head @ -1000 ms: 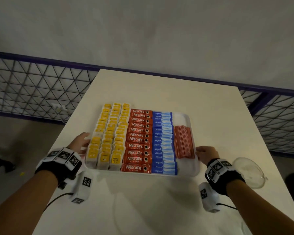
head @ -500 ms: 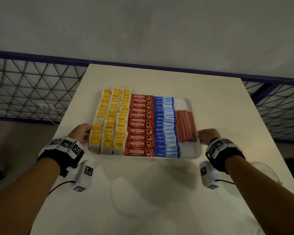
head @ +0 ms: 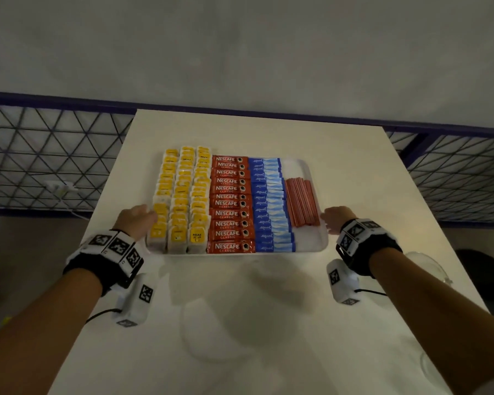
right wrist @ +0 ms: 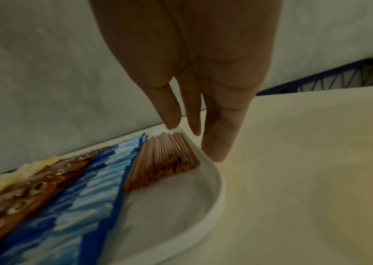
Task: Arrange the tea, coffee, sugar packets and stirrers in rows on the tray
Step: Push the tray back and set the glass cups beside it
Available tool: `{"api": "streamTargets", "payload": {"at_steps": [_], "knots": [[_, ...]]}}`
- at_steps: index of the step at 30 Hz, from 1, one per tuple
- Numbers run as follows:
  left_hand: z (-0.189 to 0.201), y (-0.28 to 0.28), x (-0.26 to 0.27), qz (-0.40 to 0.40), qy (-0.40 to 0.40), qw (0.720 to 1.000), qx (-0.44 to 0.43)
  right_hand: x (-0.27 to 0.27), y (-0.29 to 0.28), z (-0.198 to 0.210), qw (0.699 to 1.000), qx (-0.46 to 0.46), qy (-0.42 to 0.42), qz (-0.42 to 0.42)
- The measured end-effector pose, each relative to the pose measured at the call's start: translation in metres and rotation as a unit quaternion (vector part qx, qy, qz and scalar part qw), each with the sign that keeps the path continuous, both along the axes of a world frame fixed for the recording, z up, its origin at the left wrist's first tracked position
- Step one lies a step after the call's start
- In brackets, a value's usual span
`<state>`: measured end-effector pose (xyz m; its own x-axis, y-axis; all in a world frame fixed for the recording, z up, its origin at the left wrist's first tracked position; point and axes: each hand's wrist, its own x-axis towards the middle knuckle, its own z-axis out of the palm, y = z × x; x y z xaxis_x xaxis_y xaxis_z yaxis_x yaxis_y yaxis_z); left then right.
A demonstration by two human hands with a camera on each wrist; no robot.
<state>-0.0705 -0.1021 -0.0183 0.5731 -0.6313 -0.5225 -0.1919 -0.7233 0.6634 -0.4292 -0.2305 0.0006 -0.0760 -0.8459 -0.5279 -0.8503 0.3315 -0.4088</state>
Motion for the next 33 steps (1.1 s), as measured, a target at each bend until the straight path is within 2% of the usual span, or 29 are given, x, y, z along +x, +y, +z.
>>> {"api": "streamTargets", "payload": {"at_steps": [2, 4, 5, 7, 10, 14, 17, 22, 25, 30, 33], "knots": [[0.012, 0.004, -0.016, -0.024, -0.069, 0.996, -0.054, -0.005, 0.008, 0.007, 1.0, -0.004, 0.001, 0.011], [0.025, 0.006, -0.039, -0.051, -0.089, 0.989, -0.111, -0.013, 0.018, 0.016, 1.0, -0.01, -0.015, 0.013], [0.03, 0.007, -0.052, -0.068, -0.088, 0.984, -0.136, -0.019, 0.024, 0.022, 1.0, -0.015, -0.026, 0.004], [0.038, 0.009, -0.08, -0.105, -0.068, 0.979, -0.163, -0.037, 0.037, 0.036, 0.999, -0.013, 0.006, 0.035], [0.043, 0.012, -0.124, -0.165, -0.029, 0.971, -0.172, -0.072, 0.052, 0.064, 0.994, -0.009, 0.065, 0.089], [0.034, 0.021, -0.173, -0.212, 0.005, 0.962, -0.172, -0.132, 0.057, 0.087, 0.988, 0.02, 0.12, 0.094], [0.022, 0.028, -0.205, -0.247, 0.008, 0.955, -0.166, -0.174, 0.057, 0.084, 0.986, 0.049, 0.107, 0.118], [0.016, 0.032, -0.268, -0.251, 0.021, 0.955, -0.154, -0.216, 0.061, 0.057, 0.968, 0.08, 0.068, 0.227], [0.013, 0.027, -0.313, -0.245, 0.054, 0.957, -0.146, -0.236, 0.063, 0.04, 0.955, 0.04, 0.046, 0.289], [0.013, 0.018, -0.378, -0.199, 0.177, 0.96, -0.091, -0.247, 0.05, 0.016, 0.953, -0.028, -0.047, 0.297], [0.015, 0.009, -0.395, -0.18, 0.212, 0.957, -0.082, -0.233, 0.036, 0.012, 0.945, -0.042, -0.07, 0.318]]}}
